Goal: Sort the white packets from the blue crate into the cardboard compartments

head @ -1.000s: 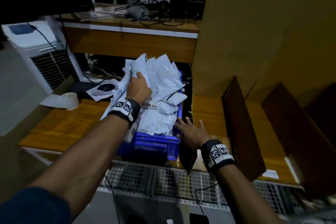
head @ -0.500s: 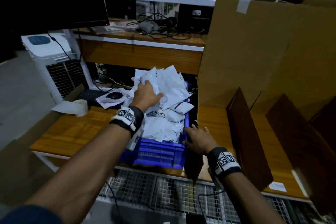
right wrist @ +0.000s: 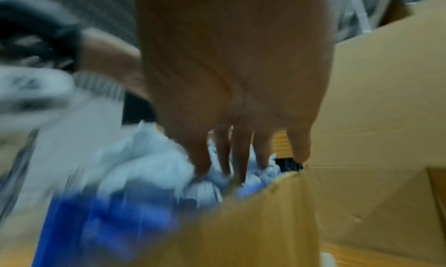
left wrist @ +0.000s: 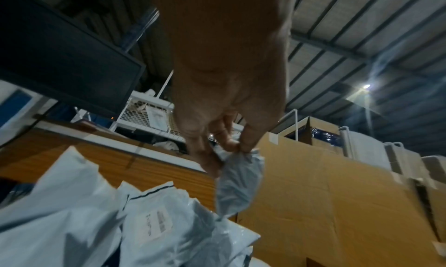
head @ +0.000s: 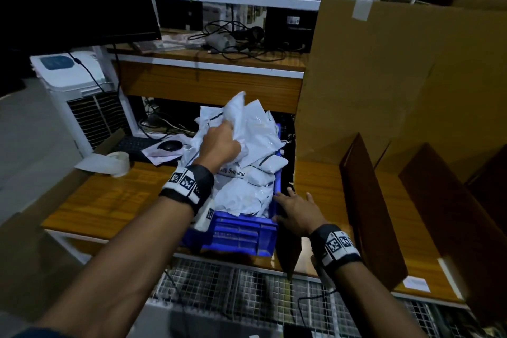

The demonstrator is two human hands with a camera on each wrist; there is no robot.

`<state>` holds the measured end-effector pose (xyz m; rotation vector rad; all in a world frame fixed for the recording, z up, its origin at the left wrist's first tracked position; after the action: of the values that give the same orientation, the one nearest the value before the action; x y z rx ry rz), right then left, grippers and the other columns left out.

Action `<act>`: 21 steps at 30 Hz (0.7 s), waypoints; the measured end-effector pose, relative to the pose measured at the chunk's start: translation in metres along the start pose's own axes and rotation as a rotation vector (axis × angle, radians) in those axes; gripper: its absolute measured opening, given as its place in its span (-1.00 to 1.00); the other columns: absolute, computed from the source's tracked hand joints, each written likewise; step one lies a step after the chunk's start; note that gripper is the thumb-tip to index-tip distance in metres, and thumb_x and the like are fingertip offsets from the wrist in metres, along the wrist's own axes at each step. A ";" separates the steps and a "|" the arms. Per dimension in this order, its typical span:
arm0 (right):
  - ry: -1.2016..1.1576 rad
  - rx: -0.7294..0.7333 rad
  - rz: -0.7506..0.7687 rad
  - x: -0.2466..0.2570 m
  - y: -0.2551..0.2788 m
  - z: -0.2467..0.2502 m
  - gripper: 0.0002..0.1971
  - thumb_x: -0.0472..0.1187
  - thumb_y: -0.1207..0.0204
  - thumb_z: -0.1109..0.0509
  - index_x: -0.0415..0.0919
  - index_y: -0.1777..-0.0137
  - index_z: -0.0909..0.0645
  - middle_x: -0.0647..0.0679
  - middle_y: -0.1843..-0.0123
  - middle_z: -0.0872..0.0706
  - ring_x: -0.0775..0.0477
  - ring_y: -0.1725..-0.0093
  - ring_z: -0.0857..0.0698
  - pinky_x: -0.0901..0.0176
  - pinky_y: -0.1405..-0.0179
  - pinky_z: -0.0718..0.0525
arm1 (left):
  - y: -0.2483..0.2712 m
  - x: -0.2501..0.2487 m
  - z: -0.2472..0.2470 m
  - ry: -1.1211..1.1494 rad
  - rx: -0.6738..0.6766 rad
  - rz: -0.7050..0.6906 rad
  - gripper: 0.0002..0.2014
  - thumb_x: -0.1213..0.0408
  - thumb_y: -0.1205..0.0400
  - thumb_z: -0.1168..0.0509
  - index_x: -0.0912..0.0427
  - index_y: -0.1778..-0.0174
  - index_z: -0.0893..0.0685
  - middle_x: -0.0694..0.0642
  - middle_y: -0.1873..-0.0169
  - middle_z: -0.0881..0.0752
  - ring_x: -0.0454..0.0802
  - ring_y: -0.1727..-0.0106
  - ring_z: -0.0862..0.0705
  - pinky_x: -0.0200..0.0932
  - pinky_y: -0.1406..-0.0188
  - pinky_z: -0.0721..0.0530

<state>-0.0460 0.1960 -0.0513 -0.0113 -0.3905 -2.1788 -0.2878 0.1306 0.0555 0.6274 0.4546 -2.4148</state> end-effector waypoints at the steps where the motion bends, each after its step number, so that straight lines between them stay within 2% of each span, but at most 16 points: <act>1: -0.038 -0.082 -0.013 -0.002 0.000 0.005 -0.49 0.12 -0.78 -0.33 0.05 -0.68 -0.43 -0.13 -0.71 -0.51 -0.25 -0.78 -0.36 -0.42 -0.70 -0.33 | 0.005 -0.006 0.006 0.062 -0.015 -0.076 -0.51 0.29 -0.68 -0.36 0.12 -0.57 -0.55 0.28 -0.18 -0.77 0.33 -0.21 -0.72 0.00 0.03 -0.57; 2: -0.113 -0.207 -0.029 -0.004 0.000 0.014 -0.58 0.11 -0.77 -0.33 0.08 -0.59 -0.51 -0.13 -0.54 -0.67 -0.26 -0.61 -0.57 -0.32 -0.54 -0.57 | 0.011 -0.014 0.011 0.129 -0.014 -0.158 -0.53 0.29 -0.69 -0.39 0.06 -0.56 -0.58 0.18 -0.07 -0.79 0.23 -0.12 -0.74 0.02 0.07 -0.59; 3: -0.238 -0.355 -0.040 -0.004 0.002 0.025 -0.63 0.10 -0.78 -0.33 0.08 -0.53 -0.56 -0.09 -0.39 -0.77 -0.22 -0.41 -0.72 -0.21 -0.33 -0.71 | 0.019 -0.021 0.014 0.184 0.004 -0.230 -0.54 0.27 -0.71 -0.42 0.02 -0.56 -0.60 0.08 0.03 -0.77 0.14 -0.05 -0.74 0.04 0.05 -0.64; 4: -0.407 -0.505 -0.042 -0.006 0.004 0.037 -0.66 0.09 -0.79 -0.33 0.06 -0.50 -0.59 -0.06 -0.29 -0.82 -0.15 -0.26 -0.78 -0.11 -0.18 -0.76 | 0.026 -0.026 0.016 0.224 0.033 -0.287 -0.54 0.25 -0.73 -0.44 -0.01 -0.57 -0.61 0.01 0.10 -0.74 0.06 -0.04 -0.74 0.02 -0.02 -0.66; 6: -0.769 -0.712 -0.036 -0.009 0.005 0.063 -0.62 0.12 -0.79 -0.35 0.02 -0.51 -0.59 -0.01 -0.21 -0.84 -0.03 -0.15 -0.80 0.00 -0.11 -0.75 | 0.038 -0.033 0.014 0.314 0.155 -0.353 -0.56 0.25 -0.75 -0.46 -0.03 -0.56 -0.63 -0.03 0.12 -0.68 -0.02 -0.06 -0.73 -0.08 -0.11 -0.66; 7: -0.980 -0.720 -0.036 -0.010 0.005 0.075 -0.57 0.18 -0.76 -0.37 0.06 -0.54 -0.54 0.05 -0.22 -0.83 0.01 -0.18 -0.82 -0.01 -0.16 -0.76 | 0.045 -0.035 0.011 0.400 0.253 -0.374 -0.59 0.27 -0.76 -0.45 -0.07 -0.53 -0.64 0.00 0.12 -0.64 -0.05 -0.03 -0.72 -0.09 -0.13 -0.66; 8: -1.230 -0.661 -0.017 -0.008 0.005 0.086 -0.52 0.22 -0.74 -0.38 0.11 -0.58 -0.47 0.07 -0.29 -0.82 0.01 -0.24 -0.83 -0.05 -0.21 -0.78 | 0.051 -0.038 0.008 0.514 0.356 -0.385 -0.63 0.29 -0.77 -0.44 -0.12 -0.47 -0.65 0.03 0.11 -0.60 -0.08 0.01 -0.70 -0.06 -0.12 -0.70; 10: -1.634 -0.463 0.023 -0.008 0.005 0.097 -0.47 0.11 -0.76 -0.42 0.04 -0.65 -0.38 0.00 -0.39 -0.80 -0.09 -0.33 -0.83 -0.09 -0.24 -0.81 | 0.059 -0.040 0.004 0.714 0.491 -0.344 -0.65 0.37 -0.80 -0.39 -0.16 -0.40 -0.65 0.04 0.11 -0.56 -0.16 0.06 -0.67 -0.17 -0.06 -0.75; 11: -1.721 -0.403 0.037 -0.010 0.007 0.099 -0.46 0.02 -0.76 -0.44 -0.03 -0.67 -0.40 -0.04 -0.42 -0.81 -0.13 -0.35 -0.82 -0.14 -0.26 -0.81 | 0.062 -0.040 0.003 0.761 0.518 -0.314 -0.66 0.40 -0.81 -0.35 -0.13 -0.39 -0.65 -0.02 0.13 -0.61 -0.23 0.08 -0.69 -0.26 -0.02 -0.73; 12: -1.750 -0.374 0.053 -0.010 0.010 0.101 -0.47 -0.04 -0.75 -0.47 -0.08 -0.66 -0.45 -0.07 -0.42 -0.81 -0.18 -0.36 -0.82 -0.20 -0.32 -0.79 | 0.065 -0.039 0.002 0.791 0.540 -0.281 -0.68 0.39 -0.82 -0.33 -0.09 -0.41 -0.67 -0.10 0.14 -0.69 -0.25 0.06 -0.73 -0.28 -0.02 -0.73; 13: -1.740 -0.368 0.066 -0.012 0.013 0.102 -0.50 -0.08 -0.73 -0.50 -0.12 -0.62 -0.52 -0.09 -0.41 -0.82 -0.20 -0.36 -0.82 -0.26 -0.38 -0.76 | 0.066 -0.036 0.001 0.809 0.559 -0.244 -0.72 0.33 -0.84 -0.32 -0.05 -0.43 -0.70 -0.11 0.08 -0.78 -0.20 -0.02 -0.78 -0.22 -0.07 -0.75; 15: -1.711 -0.408 0.061 -0.014 0.019 0.101 -0.57 -0.13 -0.68 -0.55 -0.19 -0.50 -0.64 -0.10 -0.33 -0.86 -0.22 -0.33 -0.83 -0.27 -0.38 -0.77 | 0.067 -0.032 0.000 0.833 0.579 -0.170 -0.73 0.12 -0.87 -0.28 -0.02 -0.46 -0.73 0.09 -0.18 -0.84 0.10 -0.21 -0.83 -0.02 -0.23 -0.78; 16: -1.701 -0.433 0.055 -0.013 0.023 0.101 -0.60 -0.16 -0.65 -0.58 -0.21 -0.44 -0.68 -0.10 -0.29 -0.88 -0.22 -0.30 -0.85 -0.22 -0.29 -0.81 | 0.069 -0.032 0.000 0.854 0.577 -0.134 -0.69 0.02 -0.86 -0.26 -0.04 -0.47 -0.73 0.13 -0.24 -0.84 0.19 -0.27 -0.82 0.05 -0.27 -0.79; 19: -1.650 -0.471 0.069 -0.011 0.029 0.104 -0.63 -0.19 -0.59 -0.63 -0.22 -0.36 -0.74 -0.11 -0.20 -0.90 -0.21 -0.20 -0.88 -0.03 -0.02 -0.87 | 0.073 -0.041 -0.003 0.842 0.558 -0.116 -0.56 -0.17 -0.73 -0.39 -0.14 -0.52 -0.67 0.01 -0.19 -0.84 0.08 -0.25 -0.84 0.14 -0.25 -0.84; 21: -1.615 -0.454 0.100 -0.007 0.034 0.107 -0.62 -0.15 -0.59 -0.64 -0.18 -0.37 -0.73 -0.10 -0.20 -0.91 -0.18 -0.17 -0.89 -0.02 0.01 -0.87 | 0.075 -0.050 -0.007 0.744 0.540 -0.194 -0.48 -0.08 -0.68 -0.52 -0.16 -0.57 -0.63 -0.01 -0.27 -0.80 -0.01 -0.27 -0.83 0.10 -0.20 -0.85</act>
<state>-0.0297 0.2131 0.0586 -2.0152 -0.6858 -1.6449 -0.2033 0.0992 0.0636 1.8116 0.1371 -2.4186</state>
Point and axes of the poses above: each hand's wrist, its own y-axis away from the middle knuckle, its own z-axis out of the back of the hand, x = y × z, the point moved 2 cm from there along -y, towards the middle knuckle
